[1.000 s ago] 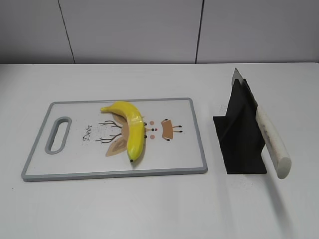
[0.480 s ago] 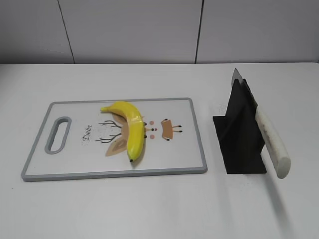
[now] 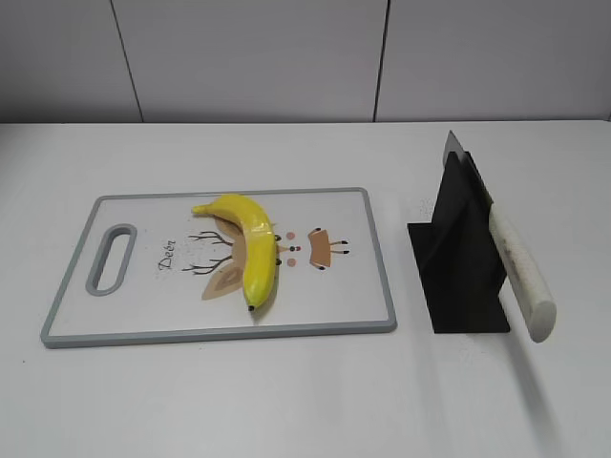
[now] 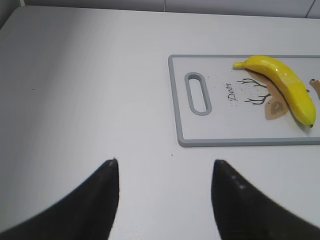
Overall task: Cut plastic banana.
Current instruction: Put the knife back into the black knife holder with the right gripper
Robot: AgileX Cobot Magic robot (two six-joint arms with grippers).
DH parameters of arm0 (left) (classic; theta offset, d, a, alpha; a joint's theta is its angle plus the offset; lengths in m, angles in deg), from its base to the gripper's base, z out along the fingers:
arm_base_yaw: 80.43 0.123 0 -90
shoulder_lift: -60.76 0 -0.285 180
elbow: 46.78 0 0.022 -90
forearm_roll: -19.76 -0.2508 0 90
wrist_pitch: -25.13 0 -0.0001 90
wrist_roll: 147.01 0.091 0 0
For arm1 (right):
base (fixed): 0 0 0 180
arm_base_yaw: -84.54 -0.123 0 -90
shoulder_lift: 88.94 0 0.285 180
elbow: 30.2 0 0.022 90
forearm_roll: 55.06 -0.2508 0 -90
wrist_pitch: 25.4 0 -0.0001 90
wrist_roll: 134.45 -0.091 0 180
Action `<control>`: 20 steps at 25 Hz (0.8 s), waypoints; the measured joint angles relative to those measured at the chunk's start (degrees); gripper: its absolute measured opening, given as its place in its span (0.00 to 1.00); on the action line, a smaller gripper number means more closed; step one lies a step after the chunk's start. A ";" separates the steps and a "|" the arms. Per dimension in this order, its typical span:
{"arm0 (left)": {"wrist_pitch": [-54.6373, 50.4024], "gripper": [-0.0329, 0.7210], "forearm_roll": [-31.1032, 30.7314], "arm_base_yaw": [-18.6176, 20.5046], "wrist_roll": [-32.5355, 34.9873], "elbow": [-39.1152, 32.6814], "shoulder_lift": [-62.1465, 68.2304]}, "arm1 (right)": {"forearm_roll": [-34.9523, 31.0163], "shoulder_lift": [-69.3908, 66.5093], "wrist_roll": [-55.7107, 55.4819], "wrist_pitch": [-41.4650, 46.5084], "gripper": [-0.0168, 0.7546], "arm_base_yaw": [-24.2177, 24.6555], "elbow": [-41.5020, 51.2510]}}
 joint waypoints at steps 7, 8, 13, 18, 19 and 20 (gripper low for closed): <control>0.00 0.78 0.04 0.00 0.00 0.00 0.00 | -0.24 0.42 0.00 0.00 0.74 0.00 0.00; 0.00 0.78 0.04 0.00 0.00 0.00 0.00 | -0.24 0.42 0.00 0.00 0.74 0.00 0.00; 0.00 0.78 0.04 0.00 0.00 0.00 0.00 | -1.18 0.42 -0.04 0.00 0.74 0.00 0.00; 0.00 0.78 0.04 0.00 0.00 0.00 0.00 | -2.14 0.42 -0.04 0.00 0.74 0.00 0.05; 0.00 0.78 0.04 0.00 0.00 0.00 0.00 | -2.14 0.42 -0.04 0.00 0.74 0.00 0.10; 0.00 0.78 0.04 0.00 0.00 0.00 0.00 | -2.18 0.42 -0.04 0.00 0.74 0.00 0.10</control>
